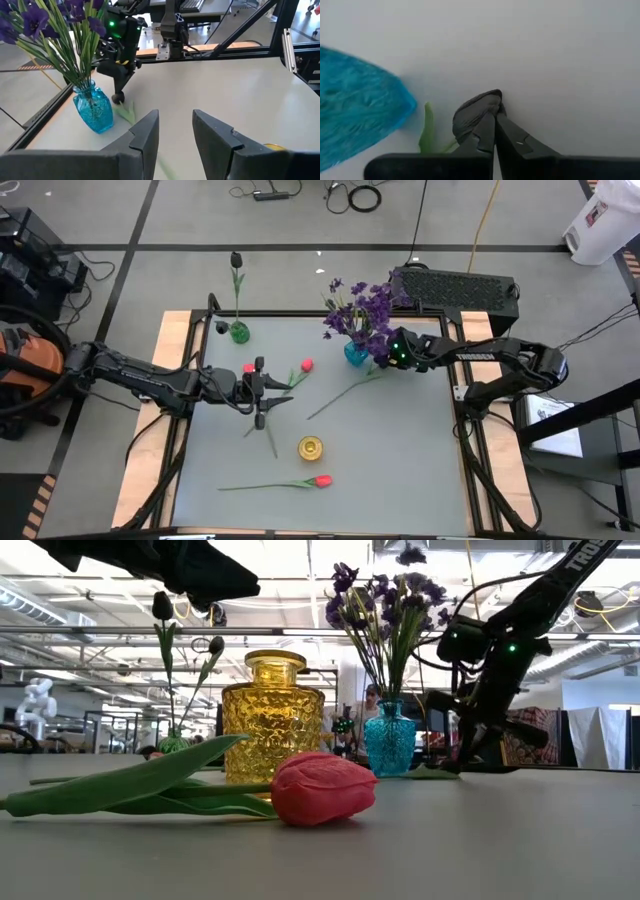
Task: Sort flowers into vase by color
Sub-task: Put the black flower into the green vase
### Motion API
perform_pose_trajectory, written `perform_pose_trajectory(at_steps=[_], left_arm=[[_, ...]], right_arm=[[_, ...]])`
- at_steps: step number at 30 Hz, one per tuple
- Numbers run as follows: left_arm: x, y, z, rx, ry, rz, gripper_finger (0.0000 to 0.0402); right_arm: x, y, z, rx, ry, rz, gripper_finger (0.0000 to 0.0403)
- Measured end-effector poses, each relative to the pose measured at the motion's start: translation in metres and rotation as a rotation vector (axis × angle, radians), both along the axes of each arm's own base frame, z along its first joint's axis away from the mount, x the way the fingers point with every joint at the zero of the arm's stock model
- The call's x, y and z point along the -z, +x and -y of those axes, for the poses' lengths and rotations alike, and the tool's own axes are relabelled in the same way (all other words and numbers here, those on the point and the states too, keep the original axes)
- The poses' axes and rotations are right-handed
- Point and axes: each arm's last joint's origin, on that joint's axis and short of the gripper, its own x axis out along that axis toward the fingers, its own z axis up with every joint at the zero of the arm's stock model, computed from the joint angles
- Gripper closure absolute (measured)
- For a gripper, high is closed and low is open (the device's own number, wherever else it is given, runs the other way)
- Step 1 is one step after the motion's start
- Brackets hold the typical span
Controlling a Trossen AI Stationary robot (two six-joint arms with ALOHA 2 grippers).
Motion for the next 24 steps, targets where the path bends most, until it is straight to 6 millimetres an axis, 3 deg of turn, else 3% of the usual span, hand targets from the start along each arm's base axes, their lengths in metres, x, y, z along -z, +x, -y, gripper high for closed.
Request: perform_pose_trajectory(at_steps=[10,24], left_arm=[[0.000,0.000,0.000,-0.003,-0.013,0.003,0.0275],[0.000,0.000,0.000,-0.007,-0.030,0.006,0.0275]], right_arm=[[-0.023,-0.005,-0.016,-0.075,-0.049,0.042,0.0403],[-0.059,-0.037,-0.046,-0.090,-0.151,0.017,0.0403]])
